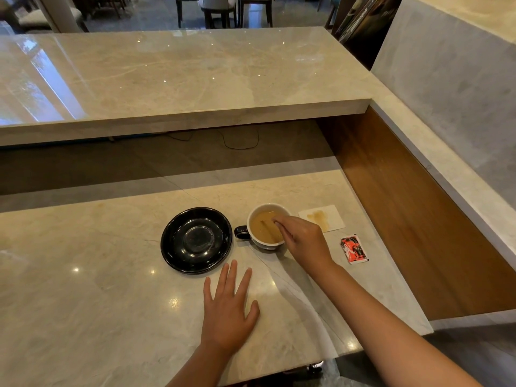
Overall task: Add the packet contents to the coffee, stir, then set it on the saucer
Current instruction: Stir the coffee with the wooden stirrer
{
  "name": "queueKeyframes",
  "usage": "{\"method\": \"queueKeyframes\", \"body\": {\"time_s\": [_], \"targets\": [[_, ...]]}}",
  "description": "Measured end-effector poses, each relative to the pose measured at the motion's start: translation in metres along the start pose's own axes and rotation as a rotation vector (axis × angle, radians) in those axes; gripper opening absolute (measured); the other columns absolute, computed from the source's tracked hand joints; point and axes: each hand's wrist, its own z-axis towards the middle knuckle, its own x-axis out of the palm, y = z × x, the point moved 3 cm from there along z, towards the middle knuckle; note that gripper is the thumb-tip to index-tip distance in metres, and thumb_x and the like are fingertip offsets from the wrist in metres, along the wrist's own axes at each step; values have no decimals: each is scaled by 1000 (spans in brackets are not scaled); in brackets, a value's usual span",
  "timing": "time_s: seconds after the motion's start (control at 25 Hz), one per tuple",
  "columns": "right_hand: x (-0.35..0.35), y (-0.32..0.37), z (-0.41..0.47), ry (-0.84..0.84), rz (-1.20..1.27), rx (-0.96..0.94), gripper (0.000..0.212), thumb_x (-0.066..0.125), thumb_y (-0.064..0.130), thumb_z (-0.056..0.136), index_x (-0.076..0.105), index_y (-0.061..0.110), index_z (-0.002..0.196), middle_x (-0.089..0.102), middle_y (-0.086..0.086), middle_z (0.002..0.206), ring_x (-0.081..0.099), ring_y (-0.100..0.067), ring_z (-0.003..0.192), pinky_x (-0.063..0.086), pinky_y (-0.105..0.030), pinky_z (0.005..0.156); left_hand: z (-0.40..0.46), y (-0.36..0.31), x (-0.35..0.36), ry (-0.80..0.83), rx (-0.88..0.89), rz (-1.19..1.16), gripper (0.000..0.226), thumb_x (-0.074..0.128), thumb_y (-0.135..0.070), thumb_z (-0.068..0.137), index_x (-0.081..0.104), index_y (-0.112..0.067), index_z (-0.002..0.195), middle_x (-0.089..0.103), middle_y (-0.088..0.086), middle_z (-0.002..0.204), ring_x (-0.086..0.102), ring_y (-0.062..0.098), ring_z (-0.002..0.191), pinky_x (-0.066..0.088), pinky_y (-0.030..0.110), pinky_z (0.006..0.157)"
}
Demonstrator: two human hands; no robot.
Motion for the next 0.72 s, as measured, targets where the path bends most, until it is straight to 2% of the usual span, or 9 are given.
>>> {"method": "queueKeyframes", "body": {"time_s": [0.12,0.2,0.28,0.4,0.44,0.56,0.72], "targets": [[-7,-10,3,-3,-74,-11,27,47,20,89,68,5,96,75,-13,79,69,-25,65,54,-28,60,1,0,0,5,1,9,63,33,-56,86,28,-30,143,26,8,150,16,24,136,3,46,106],[-13,-18,2,-12,-76,25,19,53,13,87,68,4,95,75,-13,81,69,-26,68,50,-24,65,0,0,0,1,2,11,63,33,-56,86,29,-30,143,26,8,150,15,24,136,2,45,106],[-20,-28,-2,-16,-59,111,16,55,10,85,68,5,93,75,-14,80,69,-28,69,47,-23,66,0,0,0,-5,5,8,63,34,-55,85,29,-30,143,25,8,150,12,23,137,1,45,106],[-30,-41,-8,-18,43,315,13,56,5,88,68,6,92,74,-14,79,68,-30,72,56,-40,69,0,0,-1,-9,11,5,63,35,-54,85,28,-30,143,23,8,151,11,22,137,1,46,106],[-33,-43,-9,-6,94,393,13,56,4,88,68,6,92,74,-14,80,69,-28,74,56,-41,72,0,0,-1,-11,13,1,63,35,-54,85,28,-30,143,23,8,151,11,22,137,1,46,106],[-38,-42,-9,41,203,568,15,55,4,88,69,6,89,73,-12,80,69,-19,73,56,-35,74,0,0,-1,-11,13,-14,63,36,-52,85,26,-29,144,20,8,152,8,21,138,1,49,106],[-30,-39,-13,52,416,758,16,53,2,89,69,1,87,72,-21,85,70,-18,66,57,-23,62,0,0,-1,-6,12,-14,63,37,-52,85,26,-30,144,20,8,152,9,21,138,1,49,106]]}}
